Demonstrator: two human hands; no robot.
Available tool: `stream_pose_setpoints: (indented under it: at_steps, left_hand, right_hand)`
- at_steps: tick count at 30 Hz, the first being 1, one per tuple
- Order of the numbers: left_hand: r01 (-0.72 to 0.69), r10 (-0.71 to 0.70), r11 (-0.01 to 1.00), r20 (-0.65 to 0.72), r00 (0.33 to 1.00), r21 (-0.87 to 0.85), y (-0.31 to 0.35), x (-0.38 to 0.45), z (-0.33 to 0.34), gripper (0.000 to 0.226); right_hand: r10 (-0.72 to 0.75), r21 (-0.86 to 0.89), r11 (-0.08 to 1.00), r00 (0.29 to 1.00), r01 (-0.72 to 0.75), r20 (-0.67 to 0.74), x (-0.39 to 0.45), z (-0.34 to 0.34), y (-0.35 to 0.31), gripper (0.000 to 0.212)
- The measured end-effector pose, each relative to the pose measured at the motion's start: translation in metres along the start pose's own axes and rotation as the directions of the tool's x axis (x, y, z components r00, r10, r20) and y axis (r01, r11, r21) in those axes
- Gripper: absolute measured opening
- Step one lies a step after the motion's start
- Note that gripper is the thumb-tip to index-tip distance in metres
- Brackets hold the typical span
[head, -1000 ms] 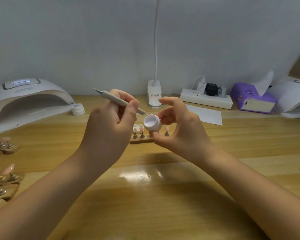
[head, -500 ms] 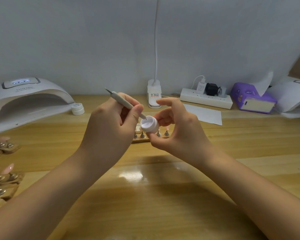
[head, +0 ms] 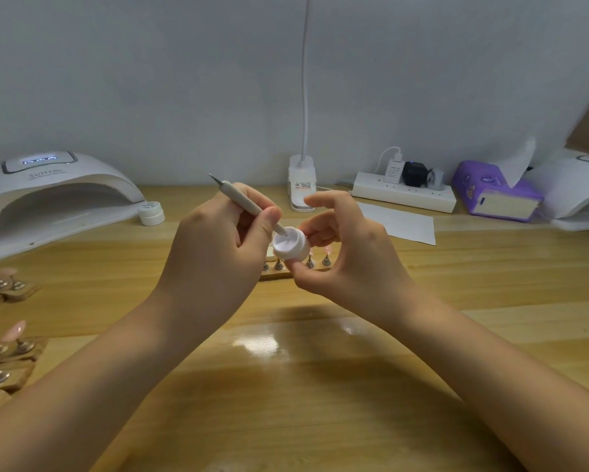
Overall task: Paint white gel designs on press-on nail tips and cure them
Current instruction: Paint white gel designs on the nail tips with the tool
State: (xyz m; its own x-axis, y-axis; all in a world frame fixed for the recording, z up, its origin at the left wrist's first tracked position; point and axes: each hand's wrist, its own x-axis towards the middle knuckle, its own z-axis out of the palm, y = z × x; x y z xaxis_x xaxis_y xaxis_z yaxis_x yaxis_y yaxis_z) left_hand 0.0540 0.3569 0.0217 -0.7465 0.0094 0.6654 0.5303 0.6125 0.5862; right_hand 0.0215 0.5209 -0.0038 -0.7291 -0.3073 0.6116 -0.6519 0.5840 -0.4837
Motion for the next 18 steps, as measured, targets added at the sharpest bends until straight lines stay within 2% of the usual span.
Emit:
stream_pose_setpoints:
  at_steps: [12, 14, 18]
  left_hand:
    - [0.022, -0.024, 0.999, -0.063, 0.998, -0.033, 0.0035, 0.0028, -0.0023, 0.011]
    - [0.053, -0.060, 0.995, -0.084, 0.995, -0.085, 0.0039, 0.0036, -0.0026, 0.012]
    - [0.176, -0.215, 0.937, -0.102, 0.971, -0.303, -0.0003, 0.0068, -0.0040, 0.018]
  right_hand:
    - [0.016, 0.004, 1.000, 1.000, -0.016, 0.000, 0.0004, 0.0000, 0.0011, 0.068]
    - [0.019, 0.006, 1.000, 1.000, -0.019, -0.001, 0.0006, -0.0003, 0.0013, 0.068]
    - [0.025, 0.013, 1.000, 1.000, -0.025, -0.006, 0.0007, -0.0010, 0.0012, 0.068]
